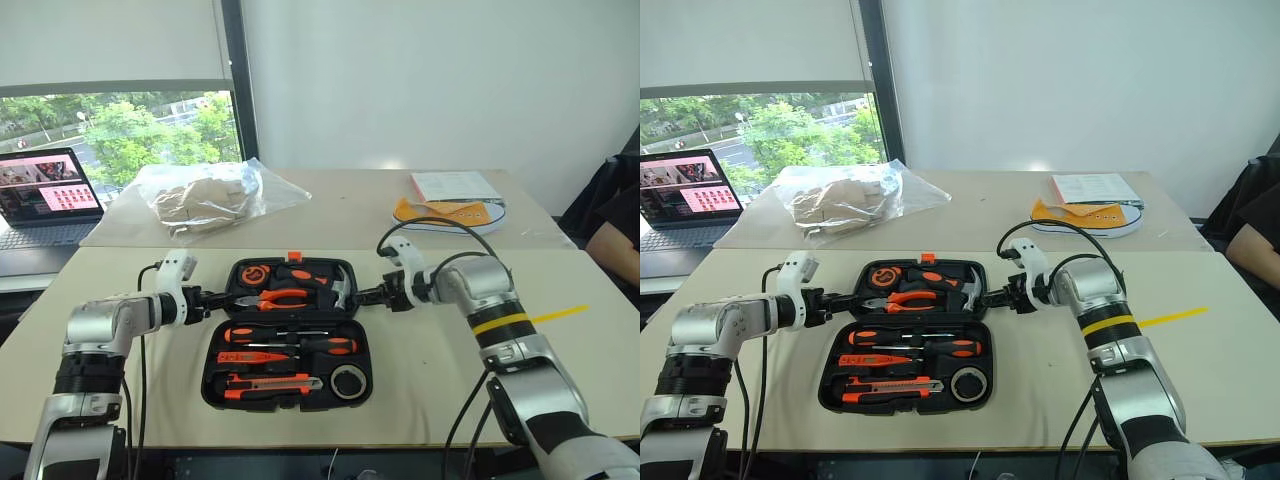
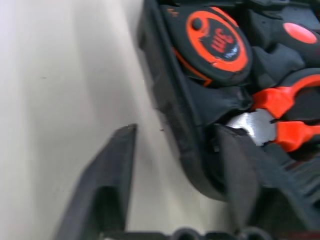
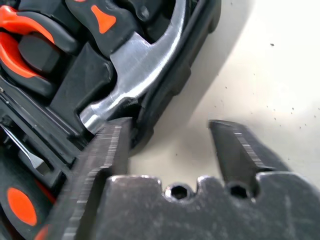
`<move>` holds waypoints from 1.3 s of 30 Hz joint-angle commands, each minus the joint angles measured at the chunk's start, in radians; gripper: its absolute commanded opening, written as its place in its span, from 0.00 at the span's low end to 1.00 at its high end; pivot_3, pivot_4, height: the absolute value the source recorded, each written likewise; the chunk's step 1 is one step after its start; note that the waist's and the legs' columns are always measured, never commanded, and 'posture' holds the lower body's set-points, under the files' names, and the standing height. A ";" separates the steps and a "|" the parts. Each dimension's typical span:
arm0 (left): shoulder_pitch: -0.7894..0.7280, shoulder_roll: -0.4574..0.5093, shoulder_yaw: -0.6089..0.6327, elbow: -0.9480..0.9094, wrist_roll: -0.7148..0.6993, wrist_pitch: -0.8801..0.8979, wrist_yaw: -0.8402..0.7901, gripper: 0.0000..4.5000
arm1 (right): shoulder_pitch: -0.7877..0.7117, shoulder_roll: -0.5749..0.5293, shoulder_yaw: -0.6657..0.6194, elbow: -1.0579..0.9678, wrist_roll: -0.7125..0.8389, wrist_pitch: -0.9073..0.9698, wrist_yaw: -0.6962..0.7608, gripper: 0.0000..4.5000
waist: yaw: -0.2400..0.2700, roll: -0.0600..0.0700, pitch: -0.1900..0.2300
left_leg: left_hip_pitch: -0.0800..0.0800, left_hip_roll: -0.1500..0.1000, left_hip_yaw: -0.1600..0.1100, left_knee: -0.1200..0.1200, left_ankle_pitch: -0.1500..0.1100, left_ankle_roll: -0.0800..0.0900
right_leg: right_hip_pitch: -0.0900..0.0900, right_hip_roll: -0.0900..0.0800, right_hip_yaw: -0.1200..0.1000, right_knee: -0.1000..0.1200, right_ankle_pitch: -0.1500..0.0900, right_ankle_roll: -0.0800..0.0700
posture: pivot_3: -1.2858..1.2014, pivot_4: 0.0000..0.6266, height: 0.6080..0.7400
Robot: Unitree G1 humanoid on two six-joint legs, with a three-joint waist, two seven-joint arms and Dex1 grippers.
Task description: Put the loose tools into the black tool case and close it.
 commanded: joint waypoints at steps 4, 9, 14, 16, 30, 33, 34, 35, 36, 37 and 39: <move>-0.011 -0.009 0.019 0.021 -0.003 0.018 0.015 0.00 | -0.031 0.023 -0.004 0.091 -0.014 0.013 -0.017 0.06 | 0.002 0.002 -0.002 | 0.001 0.000 0.000 0.001 0.001 -0.001 | 0.001 -0.001 0.001 0.002 0.000 0.000 | 0.52 0.24 1.00; -0.017 -0.039 0.068 0.032 -0.018 -0.006 0.042 0.00 | -0.058 0.053 -0.038 0.146 -0.012 -0.052 -0.020 0.01 | 0.001 0.001 -0.003 | 0.002 0.000 -0.003 0.005 0.001 0.000 | 0.002 -0.003 0.003 0.008 0.000 -0.001 | 0.52 0.24 1.00; 0.028 -0.078 0.165 -0.019 -0.055 -0.155 0.026 0.00 | 0.014 0.049 -0.092 -0.017 0.030 -0.333 0.083 0.01 | -0.001 0.001 -0.002 | 0.002 0.000 -0.006 0.005 0.003 -0.002 | 0.001 -0.003 0.002 0.008 0.002 -0.003 | 0.52 0.24 1.00; 0.075 -0.086 0.190 -0.062 -0.051 -0.310 -0.028 0.00 | 0.095 0.010 -0.075 -0.155 0.018 -0.535 0.174 0.01 | -0.002 0.001 -0.001 | 0.000 0.000 -0.006 0.004 0.004 -0.002 | -0.001 -0.003 0.002 0.008 0.002 -0.003 | 0.52 0.24 1.00; 0.497 -0.036 0.067 -0.119 0.277 -1.379 -0.256 0.00 | 0.427 -0.199 0.082 -0.058 -0.430 -1.731 0.060 0.01 | 0.000 0.001 0.001 | 0.001 0.002 0.003 -0.004 0.003 -0.003 | 0.000 -0.001 0.000 -0.004 0.001 -0.002 | 0.52 0.24 1.00; 0.578 0.009 0.044 -0.034 0.336 -1.551 -0.265 0.16 | 0.447 -0.208 0.099 -0.035 -0.469 -1.814 0.031 0.18 | 0.004 0.002 0.000 | 0.005 0.002 0.003 -0.004 0.003 -0.003 | 0.003 -0.002 0.002 -0.003 0.001 -0.002 | 0.52 0.24 1.00; 0.597 0.025 0.039 -0.012 0.339 -1.580 -0.276 0.21 | 0.457 -0.211 0.106 -0.037 -0.467 -1.833 0.038 0.23 | 0.004 0.002 -0.001 | 0.005 0.002 0.003 -0.004 0.003 -0.003 | 0.003 -0.003 0.003 -0.003 0.001 -0.002 | 0.52 0.24 1.00; 0.606 0.037 0.034 0.005 0.338 -1.600 -0.283 0.31 | 0.464 -0.213 0.110 -0.036 -0.465 -1.846 0.043 0.32 | 0.004 0.002 -0.001 | 0.006 0.003 0.002 -0.005 0.003 -0.002 | 0.003 -0.006 0.004 -0.003 0.001 -0.002 | 0.52 0.24 1.00; 0.609 0.044 0.034 0.013 0.331 -1.612 -0.279 0.37 | 0.470 -0.218 0.115 -0.034 -0.470 -1.866 0.040 0.39 | 0.005 0.003 -0.001 | 0.007 0.003 0.002 -0.005 0.003 -0.002 | 0.003 -0.006 0.003 -0.003 0.001 -0.002 | 0.52 0.24 1.00; 0.612 0.049 0.037 0.011 0.312 -1.609 -0.283 0.45 | 0.477 -0.223 0.116 -0.033 -0.469 -1.871 0.043 0.47 | 0.005 0.003 -0.001 | 0.008 0.003 0.001 -0.005 0.003 -0.002 | 0.003 -0.007 0.003 -0.002 0.001 -0.003 | 0.52 0.24 1.00; 0.612 0.060 0.047 0.009 0.296 -1.610 -0.269 0.60 | 0.488 -0.238 0.117 -0.030 -0.467 -1.889 0.046 0.60 | 0.006 0.003 -0.001 | 0.007 0.003 0.002 -0.005 0.003 -0.001 | 0.003 -0.007 0.003 -0.002 0.001 -0.002 | 0.52 0.24 1.00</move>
